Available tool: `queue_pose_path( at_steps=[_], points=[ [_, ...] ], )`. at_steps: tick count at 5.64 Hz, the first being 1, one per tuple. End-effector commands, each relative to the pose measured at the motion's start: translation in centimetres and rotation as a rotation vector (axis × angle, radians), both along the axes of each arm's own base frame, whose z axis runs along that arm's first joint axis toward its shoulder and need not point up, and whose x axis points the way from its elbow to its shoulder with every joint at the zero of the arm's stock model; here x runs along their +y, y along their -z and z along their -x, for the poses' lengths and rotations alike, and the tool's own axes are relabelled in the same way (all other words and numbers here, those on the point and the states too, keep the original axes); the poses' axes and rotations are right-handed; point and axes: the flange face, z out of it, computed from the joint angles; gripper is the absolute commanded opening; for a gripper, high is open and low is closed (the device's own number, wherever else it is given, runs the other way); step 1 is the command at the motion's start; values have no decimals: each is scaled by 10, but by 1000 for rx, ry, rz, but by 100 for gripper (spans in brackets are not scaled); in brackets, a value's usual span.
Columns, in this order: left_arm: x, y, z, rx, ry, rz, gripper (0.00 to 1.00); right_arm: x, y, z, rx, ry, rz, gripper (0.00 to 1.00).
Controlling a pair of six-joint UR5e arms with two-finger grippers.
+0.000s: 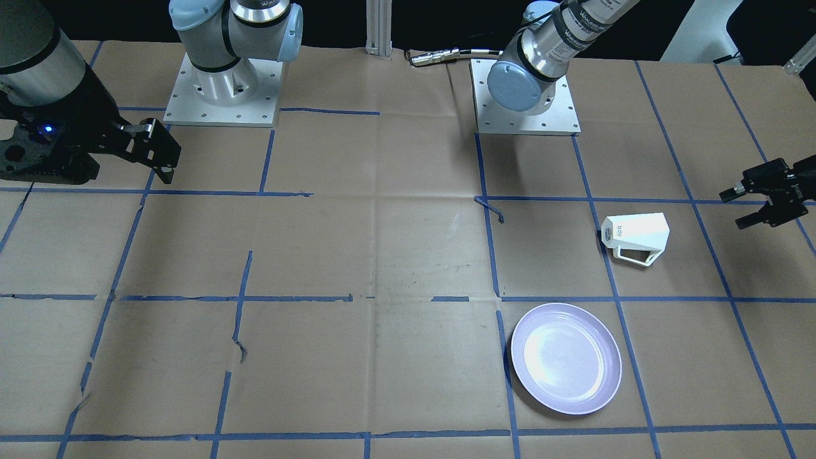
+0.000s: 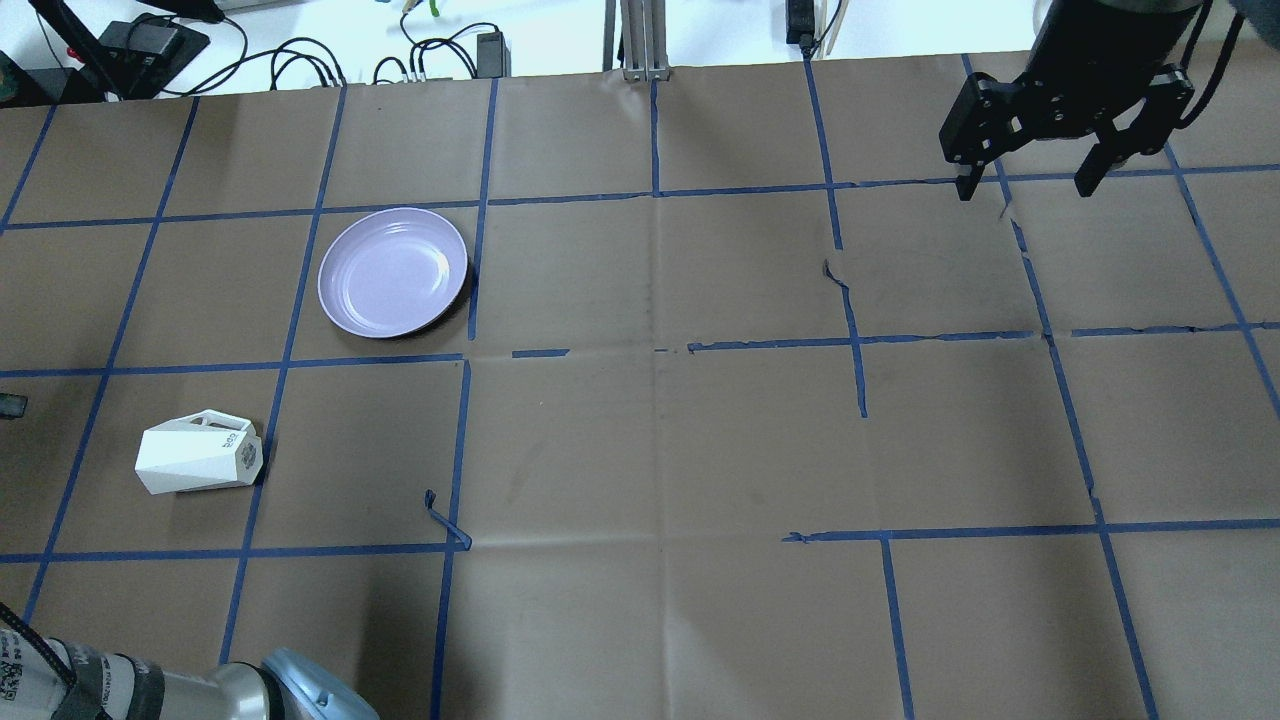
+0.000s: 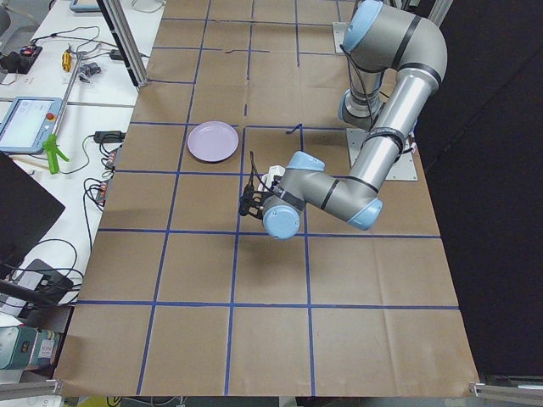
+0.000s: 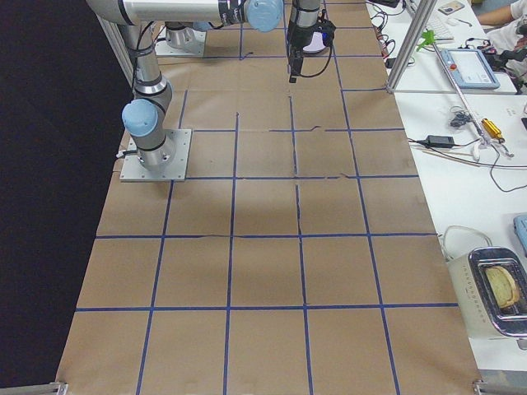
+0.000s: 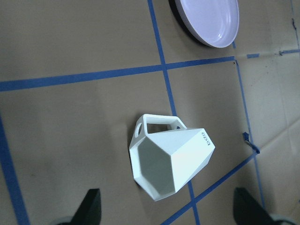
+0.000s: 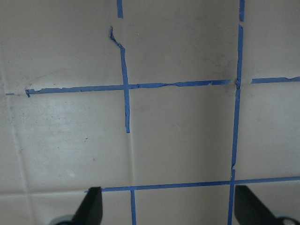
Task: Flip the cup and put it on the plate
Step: 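Lower the left gripper to the white cup and grasp its open end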
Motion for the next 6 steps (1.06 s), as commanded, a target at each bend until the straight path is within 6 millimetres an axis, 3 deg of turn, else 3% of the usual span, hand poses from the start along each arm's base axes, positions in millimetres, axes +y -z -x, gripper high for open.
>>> queue_pose_path(
  at_steps=[1, 2, 4, 5, 6],
  points=[
    [-3, 39, 19, 187, -43, -46, 98, 0, 0, 0, 0, 0, 0, 100],
    [-9, 59, 34, 232, -22, -78, 98, 0, 0, 0, 0, 0, 0, 100],
    [-2, 89, 54, 309, -17, -135, 98, 0, 0, 0, 0, 0, 0, 100],
    [0, 95, 58, 323, -22, -146, 95, 0, 0, 0, 0, 0, 0, 100],
    [-2, 99, 65, 332, -8, -152, 64, 0, 0, 0, 0, 0, 0, 100]
  ],
)
